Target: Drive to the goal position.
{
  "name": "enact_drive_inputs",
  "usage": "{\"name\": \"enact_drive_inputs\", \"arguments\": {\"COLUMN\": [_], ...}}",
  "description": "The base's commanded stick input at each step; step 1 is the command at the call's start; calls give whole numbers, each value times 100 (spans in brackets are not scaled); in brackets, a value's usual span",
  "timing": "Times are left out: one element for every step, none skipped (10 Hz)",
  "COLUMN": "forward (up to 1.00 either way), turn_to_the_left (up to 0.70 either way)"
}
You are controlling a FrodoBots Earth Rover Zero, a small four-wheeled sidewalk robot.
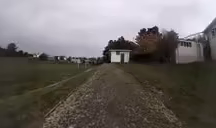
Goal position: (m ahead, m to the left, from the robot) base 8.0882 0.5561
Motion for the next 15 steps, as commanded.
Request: {"name": "enact_drive_inputs", "arguments": {"forward": [60, 60, 60, 60, 60, 60, 60, 60, 60, 60, 60, 60, 60, 60, 60], "turn_to_the_left": [-5, -9, -14, -15, -15, -15, -14, 0, 0, 0, 0, 0, 0, 0, 0]}}
